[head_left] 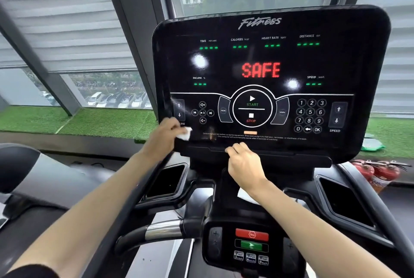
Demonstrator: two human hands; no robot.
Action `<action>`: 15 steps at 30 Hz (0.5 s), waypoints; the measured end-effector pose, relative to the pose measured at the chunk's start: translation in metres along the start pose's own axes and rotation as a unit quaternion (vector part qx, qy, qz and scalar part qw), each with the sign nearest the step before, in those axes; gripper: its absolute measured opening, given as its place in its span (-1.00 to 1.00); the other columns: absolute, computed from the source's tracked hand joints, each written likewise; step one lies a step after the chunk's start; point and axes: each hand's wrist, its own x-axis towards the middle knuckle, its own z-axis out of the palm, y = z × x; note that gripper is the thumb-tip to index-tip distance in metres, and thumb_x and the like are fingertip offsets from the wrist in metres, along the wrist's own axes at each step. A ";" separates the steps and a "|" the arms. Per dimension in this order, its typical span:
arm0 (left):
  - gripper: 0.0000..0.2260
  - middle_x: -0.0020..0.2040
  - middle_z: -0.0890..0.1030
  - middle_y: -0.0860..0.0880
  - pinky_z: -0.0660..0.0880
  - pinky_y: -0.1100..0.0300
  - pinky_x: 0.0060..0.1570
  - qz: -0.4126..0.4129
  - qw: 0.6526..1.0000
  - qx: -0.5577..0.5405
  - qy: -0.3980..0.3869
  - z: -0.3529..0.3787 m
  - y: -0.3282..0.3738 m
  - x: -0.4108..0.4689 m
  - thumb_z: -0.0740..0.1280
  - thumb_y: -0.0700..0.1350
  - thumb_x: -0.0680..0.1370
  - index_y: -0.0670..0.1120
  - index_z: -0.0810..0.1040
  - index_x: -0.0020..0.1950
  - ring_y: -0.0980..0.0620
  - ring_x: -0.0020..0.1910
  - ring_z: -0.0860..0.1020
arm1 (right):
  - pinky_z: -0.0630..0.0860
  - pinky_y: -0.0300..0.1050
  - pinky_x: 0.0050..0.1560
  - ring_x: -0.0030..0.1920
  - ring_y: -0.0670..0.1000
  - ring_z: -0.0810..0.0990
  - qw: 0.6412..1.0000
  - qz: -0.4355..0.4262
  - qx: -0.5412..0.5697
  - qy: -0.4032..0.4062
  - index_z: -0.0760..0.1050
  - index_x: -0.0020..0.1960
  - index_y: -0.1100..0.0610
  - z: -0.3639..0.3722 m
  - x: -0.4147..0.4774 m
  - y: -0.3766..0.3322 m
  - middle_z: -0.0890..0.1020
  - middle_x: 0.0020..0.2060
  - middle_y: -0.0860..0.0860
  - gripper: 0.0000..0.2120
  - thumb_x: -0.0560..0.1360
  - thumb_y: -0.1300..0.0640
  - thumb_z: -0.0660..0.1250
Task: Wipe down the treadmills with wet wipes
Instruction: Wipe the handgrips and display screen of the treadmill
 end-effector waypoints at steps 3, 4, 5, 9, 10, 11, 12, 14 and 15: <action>-0.75 -0.03 0.46 -0.04 0.55 -0.02 -0.18 0.058 0.997 -0.028 -0.044 0.013 0.031 0.002 0.29 -0.43 0.48 -0.16 0.61 0.05 0.05 -0.07 0.43 | 0.33 -0.21 -0.59 -0.39 0.02 0.48 1.000 -0.001 -0.004 -0.002 0.54 -0.35 0.19 0.000 0.001 0.000 0.48 -0.45 0.01 -0.71 0.25 0.33 0.03; -0.73 -0.03 0.46 -0.05 0.55 0.01 -0.23 0.073 0.996 -0.037 -0.039 0.016 0.039 0.008 0.30 -0.45 0.47 -0.17 0.61 0.05 0.07 -0.09 0.42 | 0.33 -0.20 -0.59 -0.39 0.02 0.48 1.000 -0.005 -0.006 -0.002 0.53 -0.35 0.19 0.001 0.001 0.000 0.47 -0.45 0.01 -0.71 0.25 0.33 0.04; -0.72 -0.03 0.47 -0.06 0.55 0.06 -0.27 0.083 0.995 -0.045 -0.038 0.016 0.046 0.015 0.30 -0.46 0.46 -0.18 0.61 0.05 0.08 -0.10 0.42 | 0.33 -0.20 -0.59 -0.39 0.02 0.48 1.000 -0.007 -0.006 -0.001 0.53 -0.35 0.19 0.002 0.001 0.000 0.47 -0.45 0.01 -0.71 0.26 0.33 0.04; -0.73 -0.04 0.52 -0.13 0.52 0.17 -0.30 0.057 0.998 -0.020 0.029 0.002 0.040 0.037 0.34 -0.49 0.42 -0.24 0.62 0.04 -0.04 -0.11 0.52 | 0.38 -0.21 -0.60 -0.38 0.01 0.49 1.000 -0.025 0.005 -0.006 0.56 -0.31 0.20 0.000 0.000 0.004 0.50 -0.43 0.01 -0.76 0.21 0.39 0.15; -0.72 -0.06 0.52 -0.13 0.54 0.13 -0.31 0.025 0.998 -0.017 0.060 -0.001 0.032 0.035 0.34 -0.50 0.41 -0.25 0.62 0.03 -0.04 -0.10 0.50 | 0.38 -0.24 -0.58 -0.37 0.00 0.49 0.999 -0.037 0.007 -0.012 0.57 -0.30 0.20 -0.002 0.000 0.006 0.51 -0.42 0.00 -0.77 0.19 0.40 0.19; -0.71 -0.07 0.51 -0.11 0.55 0.08 -0.35 0.001 0.996 -0.015 0.085 0.000 0.022 0.029 0.33 -0.52 0.40 -0.26 0.62 0.04 -0.02 -0.10 0.46 | 0.38 -0.26 -0.55 -0.36 0.00 0.50 0.999 -0.051 0.006 -0.018 0.58 -0.29 0.19 -0.004 -0.001 0.009 0.52 -0.41 0.00 -0.77 0.18 0.39 0.21; -0.68 -0.07 0.47 -0.08 0.54 0.04 -0.38 -0.005 0.995 -0.014 0.099 0.003 0.014 0.021 0.32 -0.54 0.38 -0.25 0.61 0.05 0.00 -0.10 0.42 | 0.41 -0.27 -0.51 -0.35 -0.01 0.50 0.998 -0.061 0.001 -0.021 0.59 -0.28 0.19 -0.006 -0.002 0.014 0.53 -0.38 -0.01 -0.76 0.20 0.40 0.20; -0.61 -0.05 0.41 0.00 0.54 0.03 -0.42 0.038 0.996 -0.015 0.079 0.019 0.011 0.008 0.34 -0.57 0.33 -0.23 0.59 0.06 0.04 -0.09 0.38 | 0.51 -0.22 -0.41 -0.30 0.01 0.52 0.999 -0.047 -0.007 -0.012 0.61 -0.23 0.21 -0.012 -0.005 0.029 0.56 -0.32 0.01 -0.70 0.29 0.38 0.11; -0.58 -0.05 0.40 0.03 0.53 0.06 -0.45 0.070 0.996 -0.016 0.059 0.028 0.019 0.006 0.37 -0.57 0.30 -0.20 0.59 0.06 0.05 -0.10 0.37 | 0.55 -0.18 -0.35 -0.27 0.02 0.55 1.000 -0.030 -0.007 0.001 0.62 -0.20 0.23 -0.016 -0.007 0.038 0.58 -0.28 0.03 -0.66 0.32 0.36 0.06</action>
